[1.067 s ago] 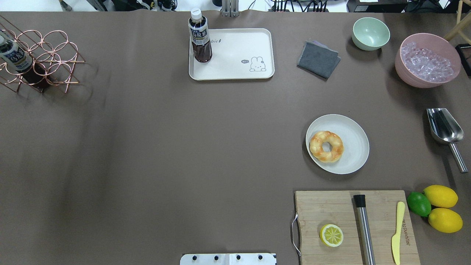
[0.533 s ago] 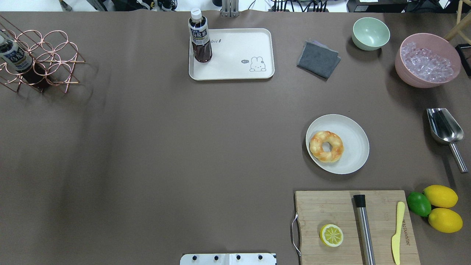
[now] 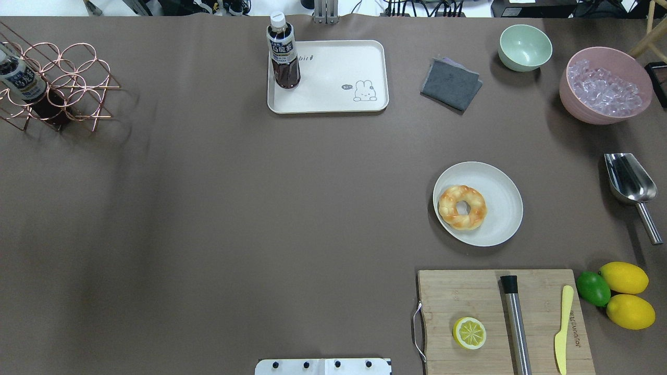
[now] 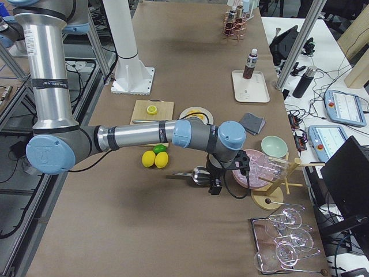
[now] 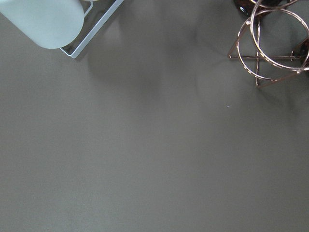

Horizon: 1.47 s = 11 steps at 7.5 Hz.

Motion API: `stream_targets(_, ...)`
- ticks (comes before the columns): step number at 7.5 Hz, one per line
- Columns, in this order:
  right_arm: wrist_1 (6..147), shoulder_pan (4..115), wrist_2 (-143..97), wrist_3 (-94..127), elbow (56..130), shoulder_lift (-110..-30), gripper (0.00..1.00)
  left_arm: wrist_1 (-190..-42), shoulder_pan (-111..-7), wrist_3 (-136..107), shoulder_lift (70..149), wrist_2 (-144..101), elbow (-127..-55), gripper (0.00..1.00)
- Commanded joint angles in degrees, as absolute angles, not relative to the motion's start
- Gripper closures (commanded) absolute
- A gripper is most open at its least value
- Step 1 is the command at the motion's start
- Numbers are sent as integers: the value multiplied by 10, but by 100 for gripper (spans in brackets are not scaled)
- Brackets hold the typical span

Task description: Place donut on tray

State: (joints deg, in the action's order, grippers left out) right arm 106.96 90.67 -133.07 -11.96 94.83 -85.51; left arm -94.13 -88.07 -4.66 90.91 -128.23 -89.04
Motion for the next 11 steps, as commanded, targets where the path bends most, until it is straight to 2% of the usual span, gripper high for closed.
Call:
stream_targets(1,1070,907,-1333,-119,948,-859,0,-941,-883,-47,905,-1282,-894,2)
stream_targets(6,1070,908,-1335,-106,955,-856,0,-939,-885,-47,905,-1283,-896,2)
stream_targets(9,1069,872,-1374,21,1022,-855,0,-939,-885,-47,904,-1283,-896,2)
stream_targets(11,960,820,-1411,105,1026,-864,0,-939,-884,-47,902,-1283,-896,2)
